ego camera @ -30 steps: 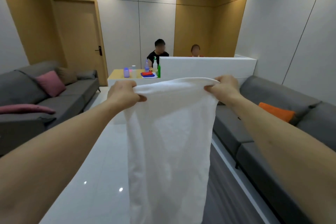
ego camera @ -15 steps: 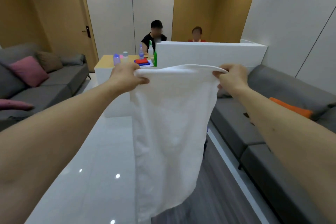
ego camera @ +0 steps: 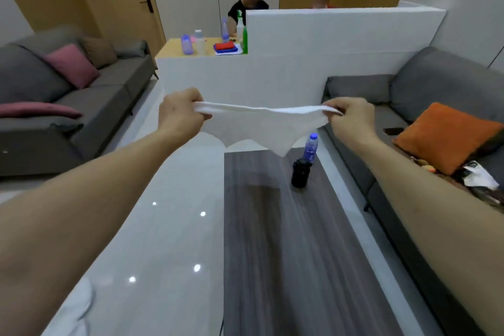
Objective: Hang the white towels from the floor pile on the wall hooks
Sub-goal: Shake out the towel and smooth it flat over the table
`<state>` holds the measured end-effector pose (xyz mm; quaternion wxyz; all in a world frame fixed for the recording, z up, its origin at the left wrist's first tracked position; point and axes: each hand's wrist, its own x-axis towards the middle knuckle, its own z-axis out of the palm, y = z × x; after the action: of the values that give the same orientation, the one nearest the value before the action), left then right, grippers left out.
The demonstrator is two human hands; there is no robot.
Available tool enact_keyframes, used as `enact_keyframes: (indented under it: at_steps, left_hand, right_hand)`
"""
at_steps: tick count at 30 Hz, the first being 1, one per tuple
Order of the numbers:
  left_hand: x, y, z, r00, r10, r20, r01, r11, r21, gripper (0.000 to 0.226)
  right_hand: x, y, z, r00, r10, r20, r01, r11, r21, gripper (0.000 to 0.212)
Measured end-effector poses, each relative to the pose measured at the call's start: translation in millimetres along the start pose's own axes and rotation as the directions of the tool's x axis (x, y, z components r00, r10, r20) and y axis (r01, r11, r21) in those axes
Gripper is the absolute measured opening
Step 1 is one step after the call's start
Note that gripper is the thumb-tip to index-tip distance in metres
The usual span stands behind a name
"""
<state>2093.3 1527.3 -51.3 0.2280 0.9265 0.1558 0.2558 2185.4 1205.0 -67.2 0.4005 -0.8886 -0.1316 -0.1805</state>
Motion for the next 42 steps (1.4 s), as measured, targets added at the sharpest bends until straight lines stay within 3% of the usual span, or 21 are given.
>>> enact_keyframes:
  at_steps: [5, 14, 18, 23, 25, 27, 31, 36, 42]
  left_hand:
    - [-122, -11, 46, 0.972, -0.173, 0.158, 0.175, 0.985, 0.004, 0.017]
    - [-299, -52, 103, 0.879, -0.234, 0.416, 0.225, 0.972, 0.071, 0.012]
    - [-372, -73, 115, 0.749, -0.225, 0.623, 0.194, 0.974, 0.118, 0.013]
    - [-457, -106, 106, 0.457, -0.209, 0.864, 0.085, 0.978, 0.192, 0.012]
    - [-479, -116, 101, 0.394, -0.219, 0.893, 0.069, 0.976, 0.209, 0.015]
    - [-490, -124, 98, 0.407, -0.227, 0.885, 0.076, 0.974, 0.215, 0.016]
    - [-484, -126, 103, 0.504, -0.231, 0.832, 0.106, 0.973, 0.206, 0.014]
    - [-448, -118, 134, 0.611, -0.24, 0.755, 0.159, 0.971, 0.18, 0.014]
    - [-370, -120, 203, 0.644, -0.301, 0.704, 0.209, 0.954, 0.216, 0.022]
  right_hand:
    - [-101, 66, 2, 0.983, 0.113, 0.147, -0.108, 0.993, -0.047, 0.033]
    - [-278, 165, 8, 0.852, 0.344, 0.395, -0.266, 0.934, -0.239, 0.046]
    - [-364, 186, 4, 0.77, 0.466, 0.436, -0.333, 0.876, -0.348, 0.044]
    - [-447, 187, -11, 0.648, 0.527, 0.549, -0.306, 0.841, -0.446, 0.028]
    - [-466, 184, -16, 0.619, 0.548, 0.562, -0.306, 0.828, -0.47, 0.019]
    - [-475, 181, -20, 0.624, 0.558, 0.547, -0.32, 0.821, -0.473, 0.013]
    - [-475, 186, -18, 0.651, 0.584, 0.485, -0.364, 0.801, -0.476, 0.008]
    - [-447, 209, 3, 0.645, 0.622, 0.444, -0.385, 0.767, -0.514, 0.016]
    - [-366, 253, 43, 0.636, 0.643, 0.427, -0.437, 0.756, -0.487, 0.012]
